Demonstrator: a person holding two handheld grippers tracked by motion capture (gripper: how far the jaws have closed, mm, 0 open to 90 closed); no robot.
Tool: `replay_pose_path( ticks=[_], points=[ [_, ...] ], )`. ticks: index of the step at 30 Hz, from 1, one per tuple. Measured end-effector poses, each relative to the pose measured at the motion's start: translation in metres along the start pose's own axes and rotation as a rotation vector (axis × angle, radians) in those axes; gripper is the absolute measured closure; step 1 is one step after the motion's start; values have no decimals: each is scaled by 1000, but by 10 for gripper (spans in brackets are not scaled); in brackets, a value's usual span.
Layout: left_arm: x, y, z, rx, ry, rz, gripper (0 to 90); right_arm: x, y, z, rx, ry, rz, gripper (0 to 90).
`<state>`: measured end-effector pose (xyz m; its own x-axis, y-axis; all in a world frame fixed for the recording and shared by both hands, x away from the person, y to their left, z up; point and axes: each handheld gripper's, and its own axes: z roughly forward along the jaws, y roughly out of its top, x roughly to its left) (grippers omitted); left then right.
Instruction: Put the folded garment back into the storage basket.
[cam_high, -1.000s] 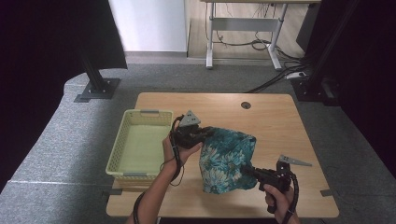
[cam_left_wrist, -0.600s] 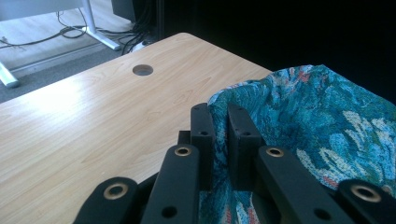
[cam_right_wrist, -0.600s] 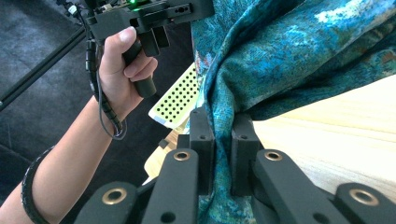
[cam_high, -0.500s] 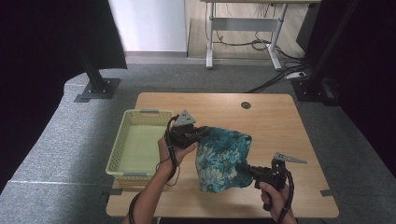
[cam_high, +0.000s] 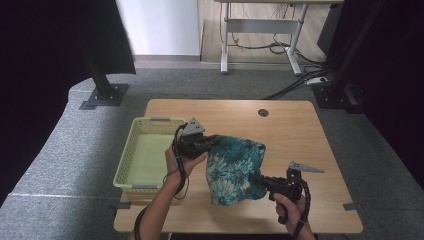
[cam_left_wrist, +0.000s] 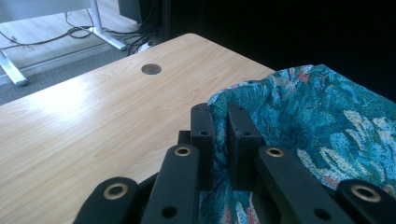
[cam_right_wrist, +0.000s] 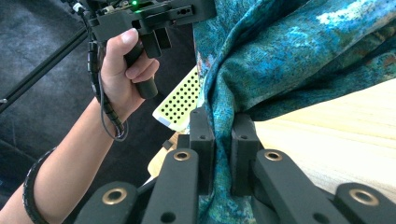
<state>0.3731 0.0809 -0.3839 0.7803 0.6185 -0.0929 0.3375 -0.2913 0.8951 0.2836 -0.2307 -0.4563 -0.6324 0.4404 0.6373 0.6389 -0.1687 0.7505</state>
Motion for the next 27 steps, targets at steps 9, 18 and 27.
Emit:
replay_pose_path(
  ticks=[9, 18, 27],
  points=[
    [3, 0, -7, -6, 13, -4, 826, 3, 2, 8, 7, 12, -4, 822],
    [6, 0, -13, -6, 23, -6, 826, 6, 5, 15, 14, 23, -15, 822],
    [9, -1, -19, -8, 35, -8, 826, 6, 5, 21, 21, 30, -15, 823]
  ],
)
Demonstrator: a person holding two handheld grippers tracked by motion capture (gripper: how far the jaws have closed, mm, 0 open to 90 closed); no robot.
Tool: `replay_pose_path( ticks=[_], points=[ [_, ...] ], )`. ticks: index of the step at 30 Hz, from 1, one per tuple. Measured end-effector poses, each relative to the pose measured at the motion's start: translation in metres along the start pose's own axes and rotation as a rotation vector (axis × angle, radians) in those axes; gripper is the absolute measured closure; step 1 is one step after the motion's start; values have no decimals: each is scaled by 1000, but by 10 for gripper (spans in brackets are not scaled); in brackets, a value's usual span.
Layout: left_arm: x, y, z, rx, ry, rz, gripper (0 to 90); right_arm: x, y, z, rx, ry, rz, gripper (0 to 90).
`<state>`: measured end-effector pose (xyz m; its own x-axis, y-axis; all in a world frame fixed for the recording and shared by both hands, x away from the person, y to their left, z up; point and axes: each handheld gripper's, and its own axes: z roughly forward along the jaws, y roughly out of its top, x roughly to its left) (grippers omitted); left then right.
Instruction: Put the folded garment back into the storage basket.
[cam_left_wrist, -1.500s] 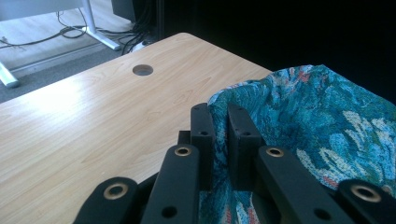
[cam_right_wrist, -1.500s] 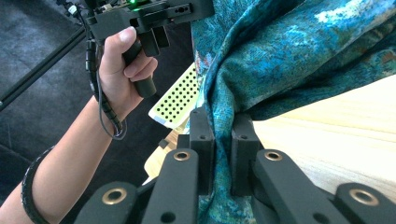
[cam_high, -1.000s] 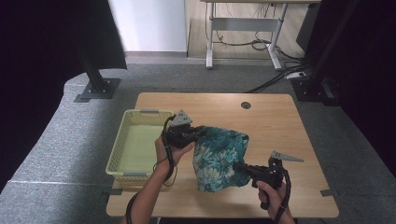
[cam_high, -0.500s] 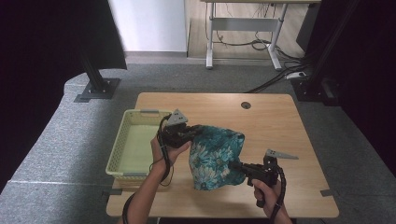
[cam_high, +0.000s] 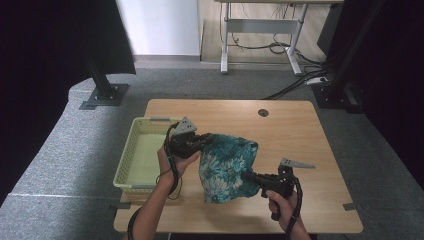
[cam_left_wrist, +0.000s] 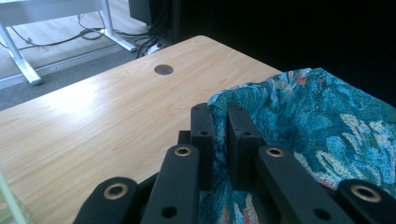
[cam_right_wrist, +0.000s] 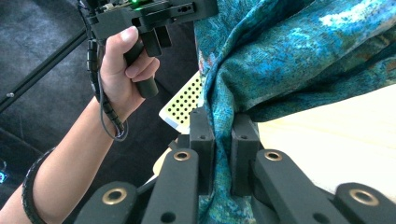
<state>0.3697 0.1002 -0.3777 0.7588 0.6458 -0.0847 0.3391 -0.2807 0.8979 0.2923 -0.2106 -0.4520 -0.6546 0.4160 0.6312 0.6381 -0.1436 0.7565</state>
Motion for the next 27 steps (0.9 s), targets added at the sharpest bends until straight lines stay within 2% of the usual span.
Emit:
replay_pose_path(
  ticks=[27],
  points=[
    [14, -3, -22, 4, 35, -12, 826, 12, 8, 28, 40, 22, -20, 822]
  ],
)
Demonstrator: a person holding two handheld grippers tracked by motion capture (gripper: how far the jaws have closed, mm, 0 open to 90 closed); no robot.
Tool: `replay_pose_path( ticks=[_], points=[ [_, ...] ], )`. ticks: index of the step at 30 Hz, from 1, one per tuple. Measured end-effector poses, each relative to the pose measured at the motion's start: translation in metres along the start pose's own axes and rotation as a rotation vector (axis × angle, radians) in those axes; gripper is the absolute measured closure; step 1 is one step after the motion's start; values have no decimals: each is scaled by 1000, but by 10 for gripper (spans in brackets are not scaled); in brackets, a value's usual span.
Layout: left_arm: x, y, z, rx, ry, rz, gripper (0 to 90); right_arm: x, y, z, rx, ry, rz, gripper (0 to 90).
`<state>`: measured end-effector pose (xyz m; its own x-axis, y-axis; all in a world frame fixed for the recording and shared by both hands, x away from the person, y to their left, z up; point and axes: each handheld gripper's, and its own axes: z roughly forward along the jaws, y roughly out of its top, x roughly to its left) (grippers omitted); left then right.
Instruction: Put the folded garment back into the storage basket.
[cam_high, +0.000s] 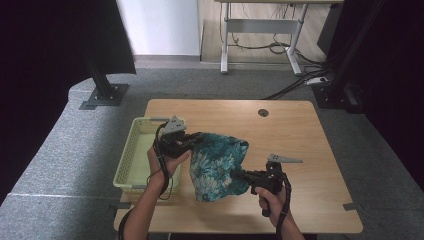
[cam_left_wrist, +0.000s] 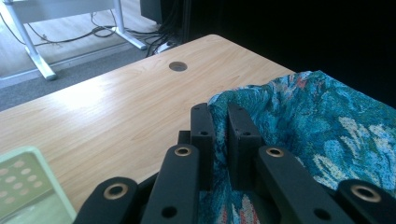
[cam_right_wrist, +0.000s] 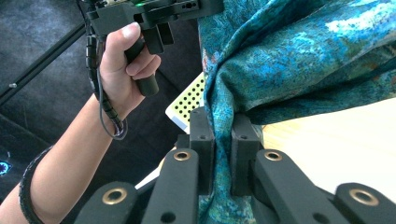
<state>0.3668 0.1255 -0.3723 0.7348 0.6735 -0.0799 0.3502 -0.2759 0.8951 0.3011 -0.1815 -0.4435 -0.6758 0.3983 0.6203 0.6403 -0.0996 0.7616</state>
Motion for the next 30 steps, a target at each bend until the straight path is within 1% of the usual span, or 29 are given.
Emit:
replay_pose_path(
  ticks=[15, 20, 30],
  points=[
    [7, 0, -17, -7, 22, -8, 826, 14, 8, 13, 14, 20, -21, 822],
    [11, -3, -20, -2, 30, -16, 826, 15, 9, 19, 21, 23, -24, 823],
    [15, -3, -27, -3, 39, -17, 826, 20, 11, 27, 29, 34, -31, 822]
  ],
)
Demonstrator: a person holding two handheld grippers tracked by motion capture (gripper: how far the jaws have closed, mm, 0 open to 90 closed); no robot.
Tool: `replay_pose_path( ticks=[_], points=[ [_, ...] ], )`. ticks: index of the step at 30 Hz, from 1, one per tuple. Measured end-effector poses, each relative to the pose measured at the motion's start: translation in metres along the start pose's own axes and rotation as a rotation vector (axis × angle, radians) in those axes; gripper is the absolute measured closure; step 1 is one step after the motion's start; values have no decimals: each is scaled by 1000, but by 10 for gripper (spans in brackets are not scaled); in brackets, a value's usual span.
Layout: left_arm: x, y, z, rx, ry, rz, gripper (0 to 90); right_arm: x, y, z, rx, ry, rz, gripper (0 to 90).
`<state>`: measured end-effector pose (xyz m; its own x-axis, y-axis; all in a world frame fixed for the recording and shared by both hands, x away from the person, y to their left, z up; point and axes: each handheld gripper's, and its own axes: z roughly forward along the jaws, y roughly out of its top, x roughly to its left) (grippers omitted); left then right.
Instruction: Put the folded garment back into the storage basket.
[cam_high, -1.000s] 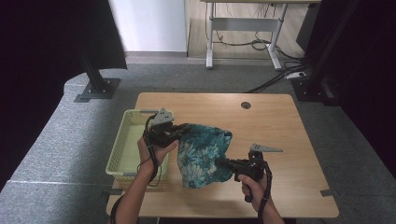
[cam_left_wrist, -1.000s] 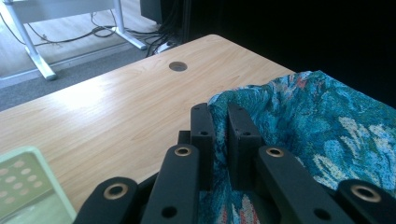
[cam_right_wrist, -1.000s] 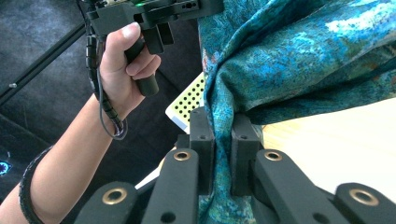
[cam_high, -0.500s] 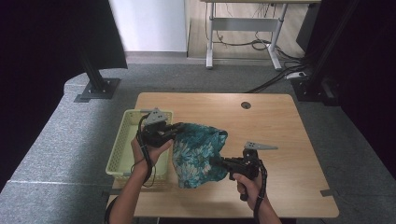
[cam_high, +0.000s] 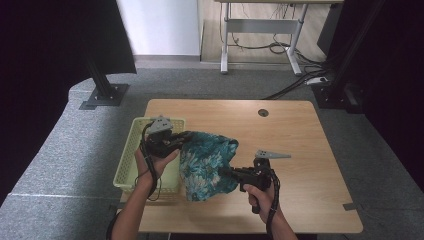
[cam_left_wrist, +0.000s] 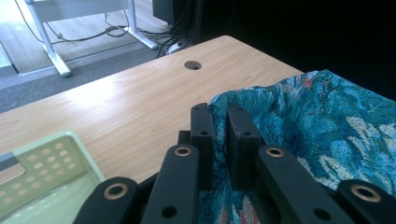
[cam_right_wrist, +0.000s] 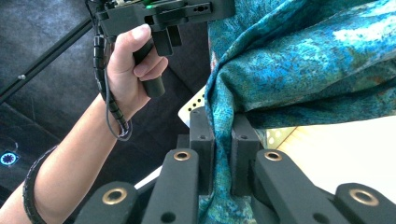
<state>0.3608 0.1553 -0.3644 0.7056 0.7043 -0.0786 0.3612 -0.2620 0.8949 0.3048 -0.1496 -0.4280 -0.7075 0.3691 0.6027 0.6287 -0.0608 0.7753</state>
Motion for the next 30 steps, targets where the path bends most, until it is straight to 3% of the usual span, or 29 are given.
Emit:
replay_pose_path(
  ticks=[30],
  points=[
    [21, -6, -20, -6, 30, -22, 826, 2, 3, 30, 20, 26, 8, 823]
  ],
)
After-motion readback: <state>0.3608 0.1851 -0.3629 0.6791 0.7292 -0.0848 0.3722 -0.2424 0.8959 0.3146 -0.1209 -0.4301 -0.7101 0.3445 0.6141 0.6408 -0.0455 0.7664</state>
